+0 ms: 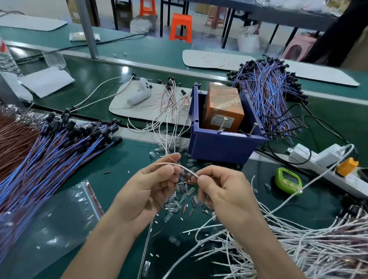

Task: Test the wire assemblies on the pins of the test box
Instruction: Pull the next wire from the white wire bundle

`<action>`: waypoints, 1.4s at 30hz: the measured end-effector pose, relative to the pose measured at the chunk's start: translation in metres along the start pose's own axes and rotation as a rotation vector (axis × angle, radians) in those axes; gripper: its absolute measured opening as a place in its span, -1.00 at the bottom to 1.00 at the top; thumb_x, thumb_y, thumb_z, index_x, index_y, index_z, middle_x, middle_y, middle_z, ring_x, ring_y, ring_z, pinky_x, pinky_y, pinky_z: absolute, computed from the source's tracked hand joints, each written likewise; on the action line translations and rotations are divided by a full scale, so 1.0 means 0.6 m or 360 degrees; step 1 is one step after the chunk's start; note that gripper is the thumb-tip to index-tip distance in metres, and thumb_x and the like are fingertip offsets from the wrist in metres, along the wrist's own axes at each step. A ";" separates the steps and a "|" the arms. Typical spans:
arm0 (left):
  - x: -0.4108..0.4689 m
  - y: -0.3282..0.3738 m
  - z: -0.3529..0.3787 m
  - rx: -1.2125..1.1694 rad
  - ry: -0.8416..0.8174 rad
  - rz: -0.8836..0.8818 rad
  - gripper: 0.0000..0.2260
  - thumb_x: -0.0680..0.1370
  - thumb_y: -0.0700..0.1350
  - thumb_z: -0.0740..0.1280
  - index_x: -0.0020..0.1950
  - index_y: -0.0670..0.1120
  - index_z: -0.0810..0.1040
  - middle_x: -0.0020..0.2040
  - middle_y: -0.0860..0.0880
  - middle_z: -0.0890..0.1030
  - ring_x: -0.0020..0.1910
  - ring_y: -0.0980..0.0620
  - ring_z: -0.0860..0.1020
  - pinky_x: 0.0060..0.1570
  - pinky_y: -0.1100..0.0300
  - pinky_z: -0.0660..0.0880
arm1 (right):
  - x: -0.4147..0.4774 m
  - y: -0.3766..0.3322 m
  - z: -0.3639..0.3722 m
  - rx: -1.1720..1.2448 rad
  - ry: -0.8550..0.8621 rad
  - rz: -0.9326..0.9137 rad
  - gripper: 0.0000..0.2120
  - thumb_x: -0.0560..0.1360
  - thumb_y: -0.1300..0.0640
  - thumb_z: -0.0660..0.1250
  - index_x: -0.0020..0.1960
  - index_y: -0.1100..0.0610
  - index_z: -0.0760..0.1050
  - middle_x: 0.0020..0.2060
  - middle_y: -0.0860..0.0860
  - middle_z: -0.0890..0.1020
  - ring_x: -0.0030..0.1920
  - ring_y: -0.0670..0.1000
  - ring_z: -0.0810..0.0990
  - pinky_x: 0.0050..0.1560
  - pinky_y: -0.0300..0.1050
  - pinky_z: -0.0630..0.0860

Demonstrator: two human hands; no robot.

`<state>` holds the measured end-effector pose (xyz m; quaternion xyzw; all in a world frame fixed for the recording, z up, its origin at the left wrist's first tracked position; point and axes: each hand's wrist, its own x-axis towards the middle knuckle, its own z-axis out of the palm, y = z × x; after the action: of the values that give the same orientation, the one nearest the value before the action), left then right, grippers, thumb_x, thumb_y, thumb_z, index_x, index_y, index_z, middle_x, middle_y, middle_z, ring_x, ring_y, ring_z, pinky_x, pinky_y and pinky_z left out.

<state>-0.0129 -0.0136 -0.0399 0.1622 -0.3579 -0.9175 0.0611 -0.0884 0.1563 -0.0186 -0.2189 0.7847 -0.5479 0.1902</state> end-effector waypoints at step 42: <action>0.053 0.027 0.104 0.1845 0.0596 0.0771 -0.89 0.54 0.03 0.46 -0.15 0.24 0.66 -0.39 0.15 0.62 -0.52 0.21 0.44 -0.54 0.37 0.35 | -0.005 -0.015 -0.140 0.0142 0.1023 -0.0195 -0.74 0.52 0.28 0.47 -0.12 -0.08 0.74 -0.32 -0.01 0.74 -0.33 0.04 0.73 -0.22 0.06 0.71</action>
<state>-0.0641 0.0070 0.0064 0.2405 -0.8042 -0.4925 0.2299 -0.1302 0.2205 0.0174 -0.0730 0.7651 -0.6332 -0.0912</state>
